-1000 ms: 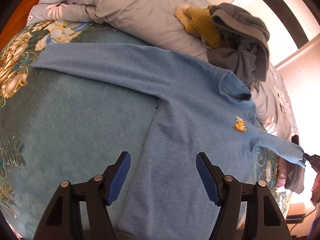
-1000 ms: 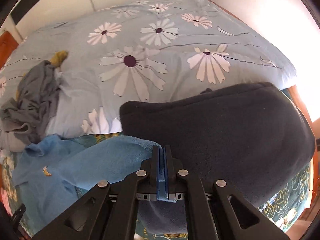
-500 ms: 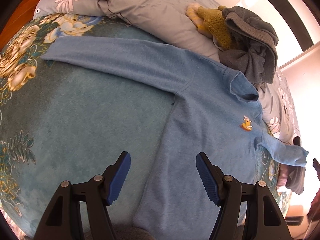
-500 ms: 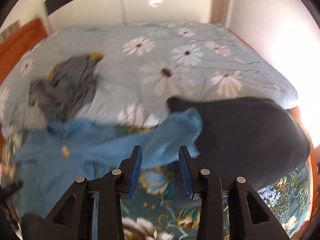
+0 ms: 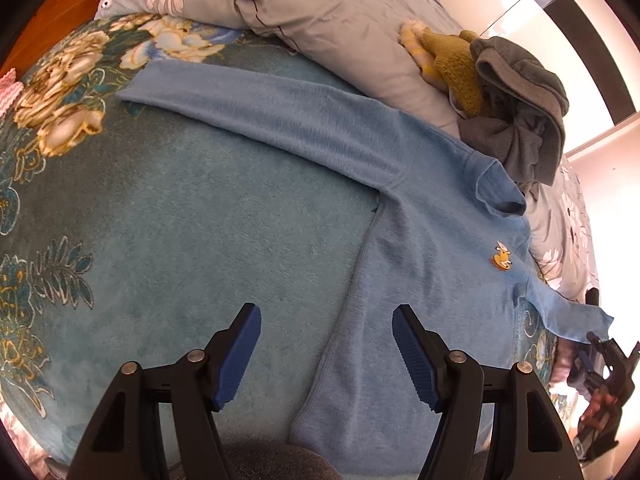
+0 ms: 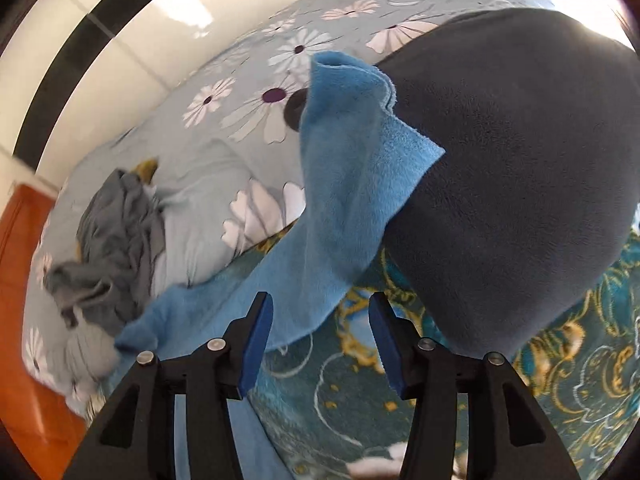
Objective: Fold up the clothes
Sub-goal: 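Lift the sleeve and fold that side over the body with the right gripper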
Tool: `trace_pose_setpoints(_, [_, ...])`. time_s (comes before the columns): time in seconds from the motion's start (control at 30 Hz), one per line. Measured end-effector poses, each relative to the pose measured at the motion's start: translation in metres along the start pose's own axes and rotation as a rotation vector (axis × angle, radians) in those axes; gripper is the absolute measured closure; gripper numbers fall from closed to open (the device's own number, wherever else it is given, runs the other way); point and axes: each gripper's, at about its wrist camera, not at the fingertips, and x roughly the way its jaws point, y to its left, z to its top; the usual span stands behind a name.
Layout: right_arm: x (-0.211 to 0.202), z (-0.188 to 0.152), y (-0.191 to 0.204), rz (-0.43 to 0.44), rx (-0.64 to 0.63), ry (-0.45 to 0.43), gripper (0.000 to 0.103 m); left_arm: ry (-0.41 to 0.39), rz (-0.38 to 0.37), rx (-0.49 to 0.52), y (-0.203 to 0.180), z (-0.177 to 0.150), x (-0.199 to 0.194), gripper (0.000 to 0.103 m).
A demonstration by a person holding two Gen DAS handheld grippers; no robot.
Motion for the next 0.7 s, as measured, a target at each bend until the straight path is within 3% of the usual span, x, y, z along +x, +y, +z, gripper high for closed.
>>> trace_pose_setpoints(0.2, [0.017, 0.015, -0.005, -0.054, 0.143, -0.083, 0.051, 0.027, 0.012, -0.002, 0.003, 0.003, 0.015, 0.031])
trace_pose_setpoints(0.33, [0.006, 0.017, -0.008, -0.018, 0.201, -0.169, 0.052, 0.031, 0.010, -0.021, 0.009, 0.005, 0.021, 0.031])
trace_pose_setpoints(0.43, [-0.008, 0.018, -0.009, 0.010, 0.220, -0.227, 0.072, 0.026, -0.001, -0.035, 0.013, 0.007, 0.023, 0.031])
trace_pose_setpoints(0.5, [-0.016, 0.018, -0.010, 0.031, 0.235, -0.254, 0.094, 0.020, -0.015, -0.044, 0.016, 0.009, 0.022, 0.031])
trace_pose_setpoints(0.7, [-0.024, 0.034, 0.016, 0.050, 0.132, -0.238, 0.101, -0.002, -0.052, -0.076, 0.026, 0.017, 0.022, 0.031])
